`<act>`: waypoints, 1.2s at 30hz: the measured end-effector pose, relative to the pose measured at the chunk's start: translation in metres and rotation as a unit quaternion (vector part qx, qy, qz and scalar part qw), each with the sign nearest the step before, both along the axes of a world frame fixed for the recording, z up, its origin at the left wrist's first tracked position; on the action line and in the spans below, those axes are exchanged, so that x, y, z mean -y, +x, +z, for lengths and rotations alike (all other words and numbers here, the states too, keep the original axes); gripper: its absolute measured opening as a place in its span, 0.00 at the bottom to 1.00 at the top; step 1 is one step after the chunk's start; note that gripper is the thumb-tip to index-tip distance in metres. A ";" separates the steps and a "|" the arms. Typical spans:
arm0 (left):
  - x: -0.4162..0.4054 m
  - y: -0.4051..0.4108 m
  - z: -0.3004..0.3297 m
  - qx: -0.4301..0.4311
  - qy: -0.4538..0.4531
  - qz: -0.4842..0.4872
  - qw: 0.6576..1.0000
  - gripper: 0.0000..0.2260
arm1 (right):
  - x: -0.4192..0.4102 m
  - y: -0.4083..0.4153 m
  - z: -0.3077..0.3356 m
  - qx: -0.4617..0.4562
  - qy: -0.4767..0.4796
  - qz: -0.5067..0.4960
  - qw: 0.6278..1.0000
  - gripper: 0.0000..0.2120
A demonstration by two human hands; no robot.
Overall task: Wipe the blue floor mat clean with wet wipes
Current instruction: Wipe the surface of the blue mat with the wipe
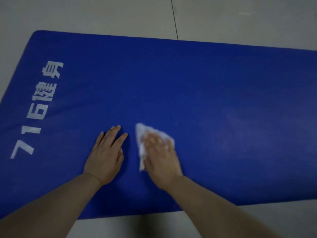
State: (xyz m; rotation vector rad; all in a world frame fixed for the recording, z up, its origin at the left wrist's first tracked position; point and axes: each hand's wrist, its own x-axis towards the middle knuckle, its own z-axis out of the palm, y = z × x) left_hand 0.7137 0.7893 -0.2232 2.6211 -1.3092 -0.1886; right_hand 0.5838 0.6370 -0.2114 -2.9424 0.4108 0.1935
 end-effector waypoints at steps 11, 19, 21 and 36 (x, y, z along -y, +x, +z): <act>-0.001 0.000 0.001 -0.009 -0.004 -0.007 1.000 0.24 | 0.026 0.026 0.017 -0.075 0.019 -0.104 0.992 0.29; -0.001 0.000 0.002 -0.010 -0.011 -0.004 1.000 0.23 | 0.032 -0.013 0.010 -0.016 -0.011 -0.094 0.995 0.29; 0.000 -0.001 0.002 -0.010 -0.013 -0.002 1.000 0.23 | 0.059 -0.034 0.013 -0.072 0.010 -0.212 0.974 0.29; -0.001 0.001 -0.001 -0.010 -0.012 -0.010 1.000 0.23 | -0.034 -0.022 0.004 -0.048 0.024 0.011 0.998 0.28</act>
